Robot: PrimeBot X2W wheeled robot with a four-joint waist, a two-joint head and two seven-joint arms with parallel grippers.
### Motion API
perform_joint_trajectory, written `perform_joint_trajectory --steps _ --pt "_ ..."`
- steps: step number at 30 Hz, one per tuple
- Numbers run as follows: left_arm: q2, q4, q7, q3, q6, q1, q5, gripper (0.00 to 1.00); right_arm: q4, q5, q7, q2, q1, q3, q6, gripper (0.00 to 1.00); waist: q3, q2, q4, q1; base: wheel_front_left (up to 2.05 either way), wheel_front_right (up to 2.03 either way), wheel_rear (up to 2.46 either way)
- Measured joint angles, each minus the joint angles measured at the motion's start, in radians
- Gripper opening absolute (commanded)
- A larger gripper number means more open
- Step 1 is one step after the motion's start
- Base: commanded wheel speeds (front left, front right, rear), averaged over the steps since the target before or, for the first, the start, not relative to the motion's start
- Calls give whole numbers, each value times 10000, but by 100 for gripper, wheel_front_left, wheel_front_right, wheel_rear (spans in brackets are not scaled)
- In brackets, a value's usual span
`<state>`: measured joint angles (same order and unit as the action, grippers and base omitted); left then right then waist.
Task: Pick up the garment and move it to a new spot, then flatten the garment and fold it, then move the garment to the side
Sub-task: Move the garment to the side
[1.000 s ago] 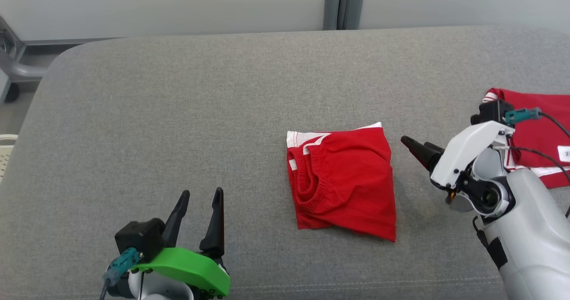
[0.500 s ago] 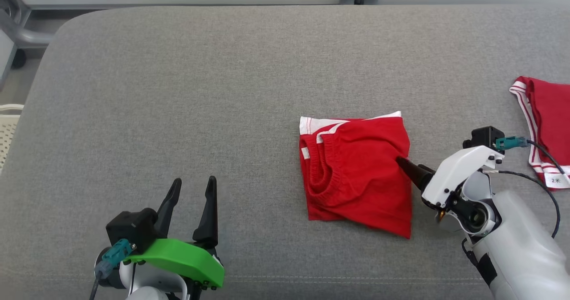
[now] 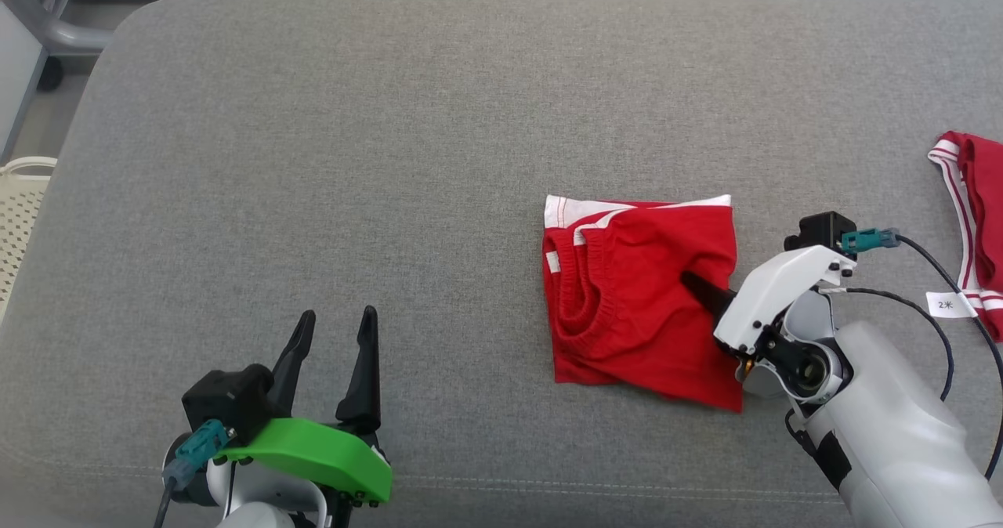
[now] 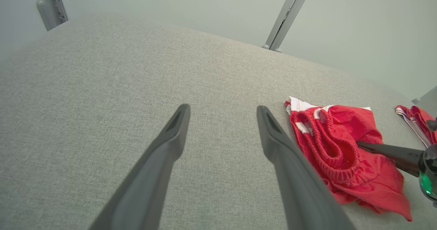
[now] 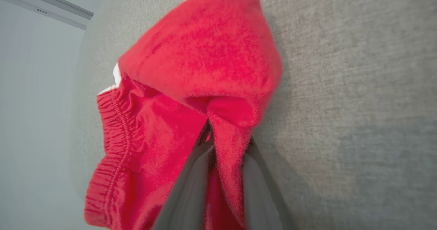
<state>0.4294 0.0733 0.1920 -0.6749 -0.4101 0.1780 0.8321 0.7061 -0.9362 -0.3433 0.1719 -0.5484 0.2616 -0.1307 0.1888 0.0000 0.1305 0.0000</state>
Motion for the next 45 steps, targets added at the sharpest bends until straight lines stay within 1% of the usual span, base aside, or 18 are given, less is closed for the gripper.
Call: perform_joint_trajectory --steps 4,11,15,20,28,36,40,45 --pt "21 27 19 10 -46 1 -23 100 -130 -238 79 184 -152 314 0 0 -7 0 -121 0 0 0 0" --pt "23 123 29 -58 -42 3 -75 100 -510 -401 25 932 -266 807 0 0 -108 0 -515 0 0 0 0" --pt "12 171 25 -142 -40 28 -157 100 -734 -474 15 1356 -276 957 0 0 -186 0 -879 0 0 0 0" --pt "13 173 12 -217 -36 121 -205 100 -945 -514 15 1647 -297 1078 0 0 -282 0 -1526 0 0 0 0" --pt "69 117 -61 -251 -44 269 -284 100 -1126 -548 -69 1860 -327 1206 0 0 -410 1 -2828 0 0 0 0" --pt "178 69 -163 -297 -54 465 -399 100 -1200 -552 -19 1764 -506 1321 0 0 -388 0 -3951 0 0 0 0" --pt "221 96 -240 -330 -84 561 -431 100 -1083 -550 104 1605 -650 1360 2 0 -252 0 -4167 0 0 0 0" --pt "295 167 -268 -276 -178 574 -443 100 -1101 -520 107 1607 -1204 1377 0 0 -130 0 -4087 0 0 0 0"
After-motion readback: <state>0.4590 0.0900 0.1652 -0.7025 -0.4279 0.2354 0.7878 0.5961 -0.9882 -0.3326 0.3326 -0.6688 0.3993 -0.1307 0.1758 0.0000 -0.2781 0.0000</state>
